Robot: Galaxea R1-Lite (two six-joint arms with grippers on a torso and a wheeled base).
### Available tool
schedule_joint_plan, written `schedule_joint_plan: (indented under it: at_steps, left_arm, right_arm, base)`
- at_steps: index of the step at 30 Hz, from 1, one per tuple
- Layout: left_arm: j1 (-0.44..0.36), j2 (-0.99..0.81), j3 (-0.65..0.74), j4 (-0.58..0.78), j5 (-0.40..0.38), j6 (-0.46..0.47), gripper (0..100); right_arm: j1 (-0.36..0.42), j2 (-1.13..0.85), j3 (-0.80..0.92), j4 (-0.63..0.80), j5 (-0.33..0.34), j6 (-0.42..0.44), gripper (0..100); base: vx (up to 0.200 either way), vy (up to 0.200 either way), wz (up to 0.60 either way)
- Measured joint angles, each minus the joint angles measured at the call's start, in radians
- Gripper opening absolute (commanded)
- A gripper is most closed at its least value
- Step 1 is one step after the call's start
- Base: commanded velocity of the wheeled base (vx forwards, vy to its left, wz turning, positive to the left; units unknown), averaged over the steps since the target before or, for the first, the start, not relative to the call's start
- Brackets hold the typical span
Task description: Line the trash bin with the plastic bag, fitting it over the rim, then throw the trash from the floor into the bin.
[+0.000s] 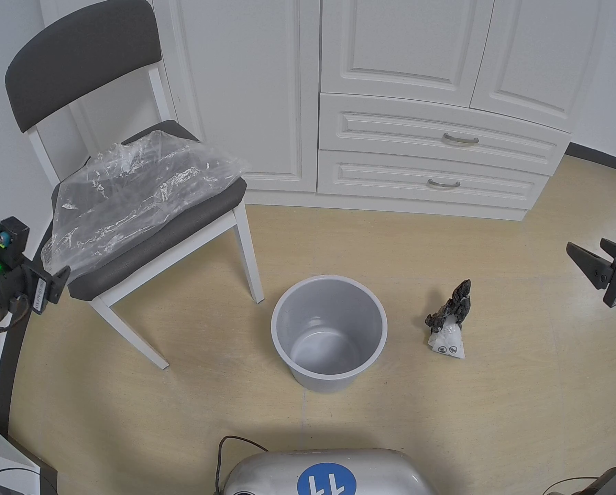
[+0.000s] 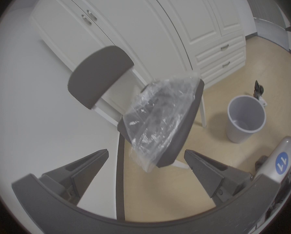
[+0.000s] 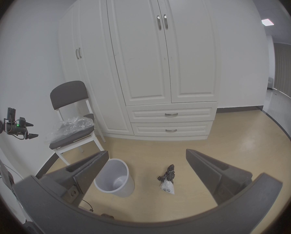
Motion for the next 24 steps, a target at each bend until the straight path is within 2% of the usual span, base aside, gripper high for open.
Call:
schedule_joint_plan:
  at_steps: [6, 13, 19, 24]
  left_arm:
    - [-0.004, 0.096, 0.026, -0.009, 0.070, 0.005, 100]
    - [0.026, 0.172, 0.027, -0.019, 0.081, 0.002, 100]
    - [0.088, 0.224, 0.031, -0.102, 0.064, 0.001, 100]
    - [0.160, 0.249, 0.032, -0.116, -0.011, 0.007, 100]
  right_arm:
    - [0.002, 0.030, 0.011, -0.001, 0.001, 0.006, 100]
    - [0.003, 0.036, 0.021, -0.001, 0.000, 0.020, 100]
    - [0.003, 0.043, 0.023, -0.003, 0.000, 0.048, 100]
    - [0.002, 0.046, 0.023, -0.003, 0.000, 0.073, 100]
  base:
    - [0.000, 0.000, 0.00]
    - [0.000, 0.000, 0.00]
    - [0.000, 0.000, 0.00]
    - [0.000, 0.000, 0.00]
